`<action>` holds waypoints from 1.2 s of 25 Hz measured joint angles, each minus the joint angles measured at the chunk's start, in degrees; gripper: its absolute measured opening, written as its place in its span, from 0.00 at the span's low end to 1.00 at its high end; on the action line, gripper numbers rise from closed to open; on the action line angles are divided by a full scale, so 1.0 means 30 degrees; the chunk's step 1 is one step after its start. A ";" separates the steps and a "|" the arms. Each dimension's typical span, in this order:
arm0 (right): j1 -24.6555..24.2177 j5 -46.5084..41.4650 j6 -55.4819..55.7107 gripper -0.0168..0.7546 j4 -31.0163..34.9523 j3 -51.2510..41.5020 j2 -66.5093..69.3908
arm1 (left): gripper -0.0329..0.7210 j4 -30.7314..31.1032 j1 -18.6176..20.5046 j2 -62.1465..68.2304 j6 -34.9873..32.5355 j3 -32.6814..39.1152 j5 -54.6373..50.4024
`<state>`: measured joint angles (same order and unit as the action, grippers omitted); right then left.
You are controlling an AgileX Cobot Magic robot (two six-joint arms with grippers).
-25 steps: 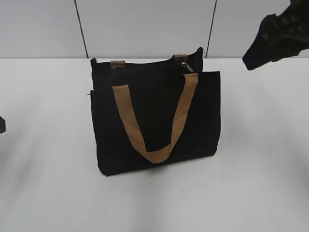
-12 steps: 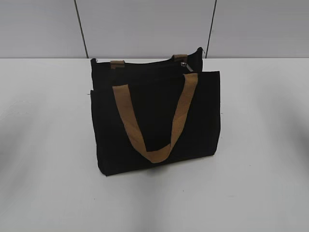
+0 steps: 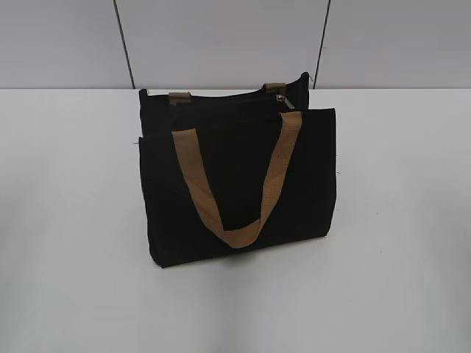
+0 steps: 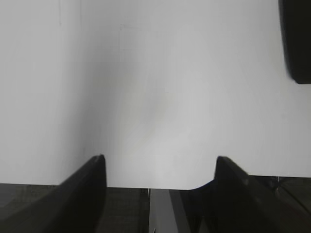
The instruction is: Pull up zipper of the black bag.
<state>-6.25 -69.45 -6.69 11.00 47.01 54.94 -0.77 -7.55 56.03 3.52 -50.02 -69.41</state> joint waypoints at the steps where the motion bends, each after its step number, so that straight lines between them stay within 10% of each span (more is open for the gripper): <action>1: 0.0000 -0.0050 -0.0001 0.55 0.0195 -0.0682 -0.1686 | 0.73 0.0070 0.0000 -0.0993 0.0000 0.0352 -0.0021; 15: 0.0000 -0.0248 -0.2695 0.54 0.0575 -0.4670 -1.7538 | 0.73 0.0257 0.0000 -1.4784 -0.0874 0.4963 0.0280; 30: 0.0000 0.2146 -0.3149 0.54 0.0724 -0.6328 -1.8441 | 0.73 -0.1630 0.0000 -1.8828 -0.2755 0.6585 0.2782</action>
<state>-6.25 -63.01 -16.14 13.17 28.03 -0.39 -5.66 -7.55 -0.46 -4.75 -30.26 -61.07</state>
